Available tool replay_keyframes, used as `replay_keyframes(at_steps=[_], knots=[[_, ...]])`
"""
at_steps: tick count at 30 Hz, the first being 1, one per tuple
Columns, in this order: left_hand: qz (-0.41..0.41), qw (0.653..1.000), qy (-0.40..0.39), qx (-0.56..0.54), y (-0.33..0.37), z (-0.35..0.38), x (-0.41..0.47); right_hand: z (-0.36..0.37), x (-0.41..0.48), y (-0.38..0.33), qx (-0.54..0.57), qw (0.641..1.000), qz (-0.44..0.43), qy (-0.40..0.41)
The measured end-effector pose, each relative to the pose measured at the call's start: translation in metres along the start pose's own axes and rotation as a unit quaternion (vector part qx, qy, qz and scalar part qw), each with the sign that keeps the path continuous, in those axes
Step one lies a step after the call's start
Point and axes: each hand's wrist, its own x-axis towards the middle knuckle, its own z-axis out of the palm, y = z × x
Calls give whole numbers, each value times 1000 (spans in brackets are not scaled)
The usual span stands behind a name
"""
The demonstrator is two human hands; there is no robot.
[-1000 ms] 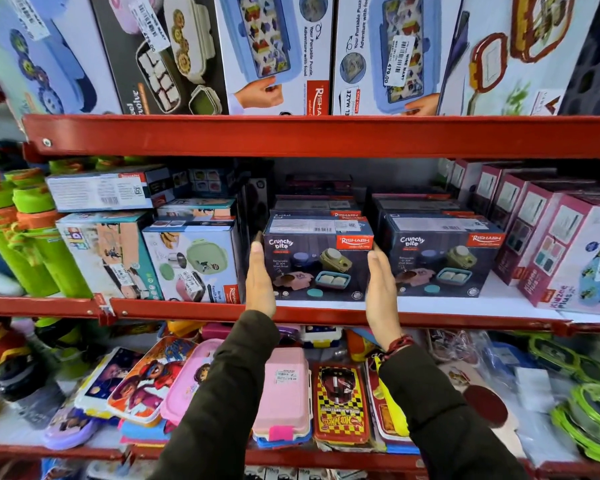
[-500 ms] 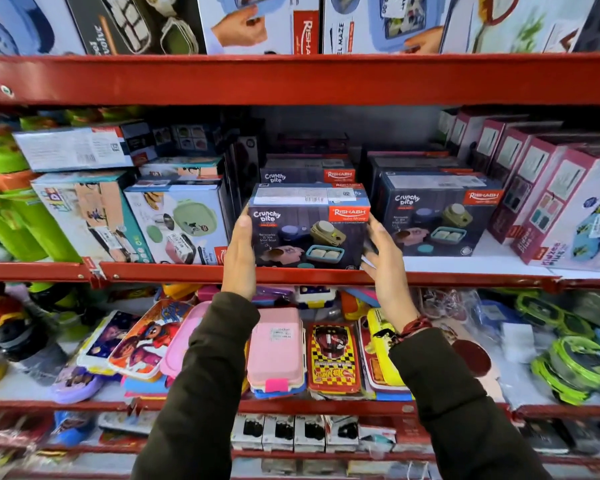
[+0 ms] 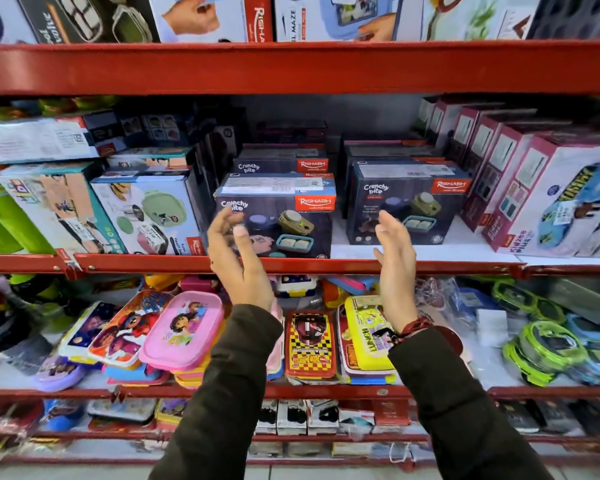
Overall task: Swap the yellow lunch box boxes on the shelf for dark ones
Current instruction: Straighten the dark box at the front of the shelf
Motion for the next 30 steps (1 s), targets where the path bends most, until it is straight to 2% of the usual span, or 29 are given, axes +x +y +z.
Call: replay_keyframes(at_steps=[7,11,14,16,20,24,30], knots=[[31,986,-164,-8,22,79,-69,-58,23,-6,6,999,3,46],[-76,968,-237,-22,26,125,-85,-91,41,-6,-3,998,-3,70],[-181,964,-195,-22,24,157,-78,-106,63,-7,-30,997,5,71],[-223,960,-165,-23,19,172,-69,-113,82,-8,-56,997,11,50],[-291,941,-166,-48,10,182,-55,-122,106,-5,-65,997,42,-12],[-296,941,-160,-34,12,177,-60,-132,105,1,-49,995,72,-45],[-225,966,-127,-13,13,158,-83,-146,89,-4,-84,992,61,-70]])
